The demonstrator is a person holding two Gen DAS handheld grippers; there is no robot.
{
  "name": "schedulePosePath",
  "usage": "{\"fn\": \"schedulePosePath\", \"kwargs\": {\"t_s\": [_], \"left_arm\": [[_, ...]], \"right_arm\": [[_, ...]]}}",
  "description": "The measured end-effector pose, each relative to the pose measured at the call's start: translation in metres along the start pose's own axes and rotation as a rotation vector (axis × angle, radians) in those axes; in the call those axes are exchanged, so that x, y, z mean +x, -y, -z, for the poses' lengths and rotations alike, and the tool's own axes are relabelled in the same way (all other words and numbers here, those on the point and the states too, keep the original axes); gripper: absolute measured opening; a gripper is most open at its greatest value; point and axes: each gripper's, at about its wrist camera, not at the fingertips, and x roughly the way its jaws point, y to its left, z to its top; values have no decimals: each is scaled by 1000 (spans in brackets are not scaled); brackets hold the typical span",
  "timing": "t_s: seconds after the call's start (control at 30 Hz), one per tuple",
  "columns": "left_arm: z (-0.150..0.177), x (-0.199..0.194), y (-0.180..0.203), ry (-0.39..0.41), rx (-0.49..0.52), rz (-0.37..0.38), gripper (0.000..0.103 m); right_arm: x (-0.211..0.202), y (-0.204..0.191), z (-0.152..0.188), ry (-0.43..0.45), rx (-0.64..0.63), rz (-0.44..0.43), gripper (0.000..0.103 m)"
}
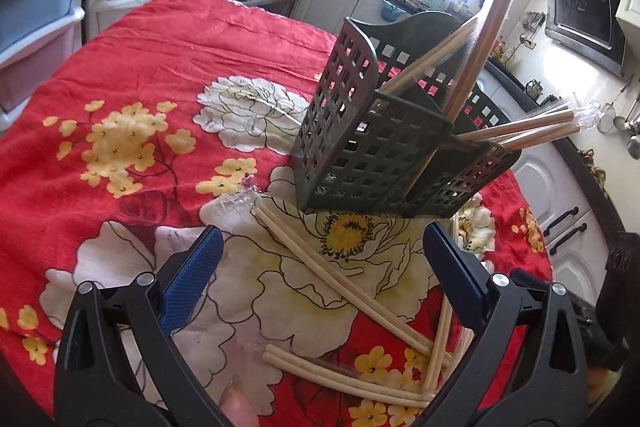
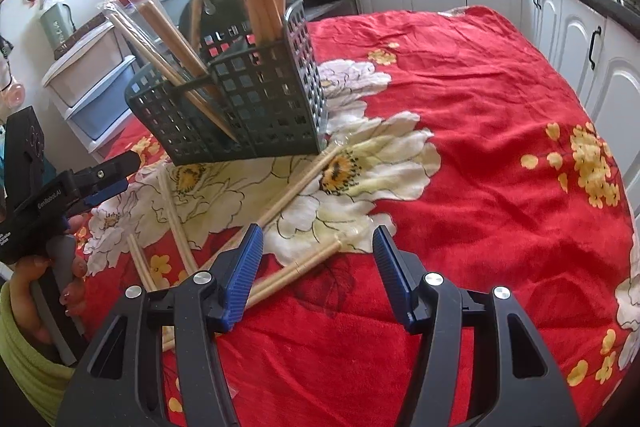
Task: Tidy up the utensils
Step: 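Lower both open tools toward the remaining chopsticks on the cloth, then close the right tool on a wooden chopstick while the left tool grasps chopsticks too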
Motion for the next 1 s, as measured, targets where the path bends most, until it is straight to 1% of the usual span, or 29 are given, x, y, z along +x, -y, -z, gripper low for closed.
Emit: {"fn": "schedulePosePath", "kwargs": {"t_s": [0.07, 0.13, 0.2, 0.23, 0.27, 0.3, 0.37, 0.5, 0.57, 0.6, 0.77, 0.83, 0.9, 0.97, 1.0], "left_arm": [[0, 3, -3, -13, -20, 13, 92], [0, 7, -5, -27, -35, 26, 89], [0, 11, -7, -46, -55, 41, 79], [0, 13, -8, -57, -63, 50, 77], [1, 16, -9, -68, -73, 56, 73], [1, 19, -11, -80, -88, 64, 68], [2, 23, -14, -97, -104, 74, 65], [2, 30, -21, -116, -130, 78, 60], [1, 33, -24, -121, -143, 80, 57], [0, 34, -26, -123, -144, 79, 56], [-3, 38, -30, -127, -153, 76, 54], [-3, 39, -32, -126, -157, 77, 52], [-4, 39, -33, -125, -155, 63, 41], [-3, 39, -37, -124, -162, 57, 35], [-3, 39, -39, -125, -168, 49, 29]], "right_arm": [[3, 1, 1, -17, 4, 3, 55], [7, 2, 3, -35, 15, 2, 55], [12, 4, 3, -58, 33, -11, 55], [16, 5, 4, -71, 44, -19, 53], [18, 5, 3, -81, 53, -27, 46], [21, 6, 3, -93, 67, -36, 45], [28, 7, 3, -114, 96, -58, 43], [34, 6, 0, -121, 111, -58, 38], [36, 8, -2, -121, 125, -61, 32], [36, 9, -2, -123, 135, -64, 31], [37, 15, -2, -122, 169, -81, 24], [37, 17, -1, -120, 182, -86, 22], [37, 19, -1, -118, 192, -92, 21], [37, 20, -1, -117, 196, -94, 20], [37, 21, -1, -116, 199, -94, 20]]}}
